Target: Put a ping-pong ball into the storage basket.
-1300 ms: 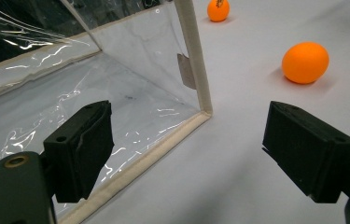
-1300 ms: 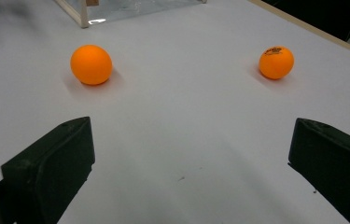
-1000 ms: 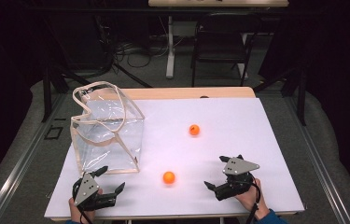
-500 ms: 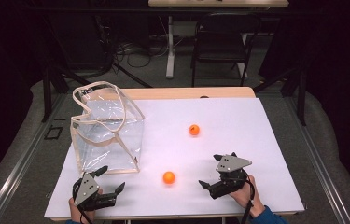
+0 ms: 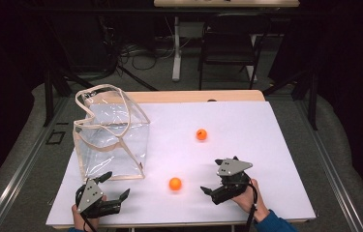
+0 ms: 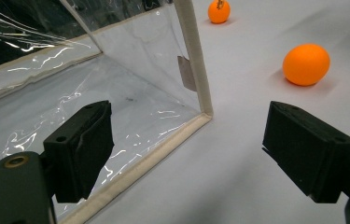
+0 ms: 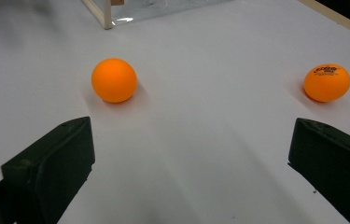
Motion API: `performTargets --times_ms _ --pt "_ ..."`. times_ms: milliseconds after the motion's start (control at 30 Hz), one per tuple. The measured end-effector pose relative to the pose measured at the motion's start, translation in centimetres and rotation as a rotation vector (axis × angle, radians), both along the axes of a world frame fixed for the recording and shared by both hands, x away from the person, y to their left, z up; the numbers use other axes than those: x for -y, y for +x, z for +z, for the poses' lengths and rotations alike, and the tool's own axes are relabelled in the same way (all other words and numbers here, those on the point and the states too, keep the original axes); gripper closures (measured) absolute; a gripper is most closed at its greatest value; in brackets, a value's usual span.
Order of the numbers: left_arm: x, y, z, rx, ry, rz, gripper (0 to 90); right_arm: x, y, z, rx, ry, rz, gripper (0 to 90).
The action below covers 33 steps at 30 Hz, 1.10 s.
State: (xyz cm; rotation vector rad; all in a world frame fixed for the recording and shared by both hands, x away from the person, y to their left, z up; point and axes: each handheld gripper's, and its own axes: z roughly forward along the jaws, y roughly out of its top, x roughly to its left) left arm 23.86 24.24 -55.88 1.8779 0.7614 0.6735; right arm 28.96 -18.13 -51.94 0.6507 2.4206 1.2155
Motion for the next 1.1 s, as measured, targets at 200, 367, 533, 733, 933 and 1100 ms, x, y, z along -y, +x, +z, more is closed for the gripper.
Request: performTargets --times_ms 200,367,533,733,933,1100 --pt "0.0 0.1 0.0 -0.002 0.003 0.0 16.0 -0.7 0.3 0.0 -0.023 0.003 0.012 0.0" --pt "0.1 0.0 0.0 0.0 0.003 -0.003 16.0 -1.4 0.5 -0.2 -0.034 -0.007 0.029 0.0" --pt "0.0 0.0 0.0 0.001 0.004 -0.003 16.0 -2.3 0.6 -0.4 -0.041 -0.016 0.049 0.0" --pt "0.1 0.0 0.0 0.002 0.006 -0.003 16.1 -3.3 0.7 -0.6 -0.052 -0.02 0.073 0.0" --pt "0.0 0.1 0.0 0.002 0.009 -0.005 16.1 -4.1 0.8 -0.8 -0.059 -0.025 0.086 0.0" --pt "0.0 0.0 0.0 0.002 0.006 -0.004 16.1 -4.7 0.9 -1.0 -0.066 -0.029 0.096 0.0"
